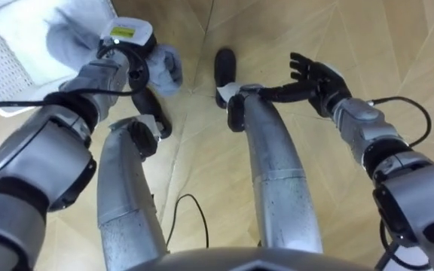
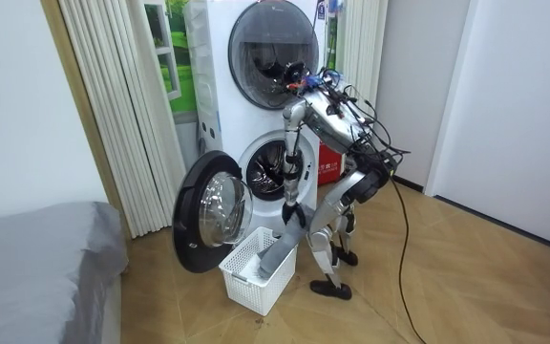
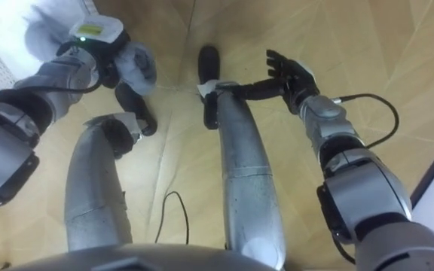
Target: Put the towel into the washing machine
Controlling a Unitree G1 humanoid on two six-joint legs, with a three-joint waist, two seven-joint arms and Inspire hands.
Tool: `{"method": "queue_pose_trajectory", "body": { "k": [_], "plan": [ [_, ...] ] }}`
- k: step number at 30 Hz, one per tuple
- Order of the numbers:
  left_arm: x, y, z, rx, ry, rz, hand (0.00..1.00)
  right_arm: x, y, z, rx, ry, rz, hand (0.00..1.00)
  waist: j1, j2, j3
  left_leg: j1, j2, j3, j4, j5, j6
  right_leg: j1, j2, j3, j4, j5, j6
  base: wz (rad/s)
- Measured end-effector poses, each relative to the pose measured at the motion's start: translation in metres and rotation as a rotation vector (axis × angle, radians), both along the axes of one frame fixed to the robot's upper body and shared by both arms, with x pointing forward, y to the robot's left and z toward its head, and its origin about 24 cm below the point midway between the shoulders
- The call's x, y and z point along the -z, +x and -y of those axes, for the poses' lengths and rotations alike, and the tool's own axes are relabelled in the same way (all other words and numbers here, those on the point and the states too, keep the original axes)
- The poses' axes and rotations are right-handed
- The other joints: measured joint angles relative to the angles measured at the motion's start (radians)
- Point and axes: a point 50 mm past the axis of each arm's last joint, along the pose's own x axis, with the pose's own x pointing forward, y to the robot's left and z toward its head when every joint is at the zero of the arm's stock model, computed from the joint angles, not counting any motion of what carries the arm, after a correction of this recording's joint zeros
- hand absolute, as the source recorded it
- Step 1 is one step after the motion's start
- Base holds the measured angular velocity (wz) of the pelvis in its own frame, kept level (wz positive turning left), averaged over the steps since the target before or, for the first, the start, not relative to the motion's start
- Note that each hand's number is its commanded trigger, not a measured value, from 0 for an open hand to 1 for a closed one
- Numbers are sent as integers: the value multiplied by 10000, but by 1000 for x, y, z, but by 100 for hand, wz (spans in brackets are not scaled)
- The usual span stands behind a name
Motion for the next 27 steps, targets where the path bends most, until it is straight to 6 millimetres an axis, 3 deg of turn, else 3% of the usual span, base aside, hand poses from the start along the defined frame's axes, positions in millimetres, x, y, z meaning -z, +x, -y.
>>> {"method": "queue_pose_trajectory", "body": {
  "k": [6,11,17,21,27],
  "plan": [
    [18,-14,2,-77,-311,-300,100,8,-8,1,12,-238,-380,0,52,2,3,954,-19,31,-278,-4,-5,954,-100,-101,-221,-53,26,2],
    [32,-27,2,-581,-1093,-418,100,24,-26,3,124,-463,-914,0,241,5,4,1949,-18,61,-750,16,-41,1965,-74,-279,-711,-27,29,0],
    [28,-26,9,-1176,-2777,756,100,36,-42,7,252,-689,-1284,0,608,6,4,3129,-8,309,-1316,80,-139,3006,13,-241,-1104,25,53,-6],
    [20,-24,8,-1906,-4306,1956,100,34,-42,3,222,-663,-869,0,666,20,0,3754,24,336,-1414,93,-162,3637,40,-313,-1324,26,52,-5],
    [11,-22,21,-2884,-6929,2920,100,30,-36,-11,-181,-800,-338,0,1135,30,1,4536,31,533,-1667,74,-185,4278,68,-206,-1425,68,50,-4]
  ]
}}
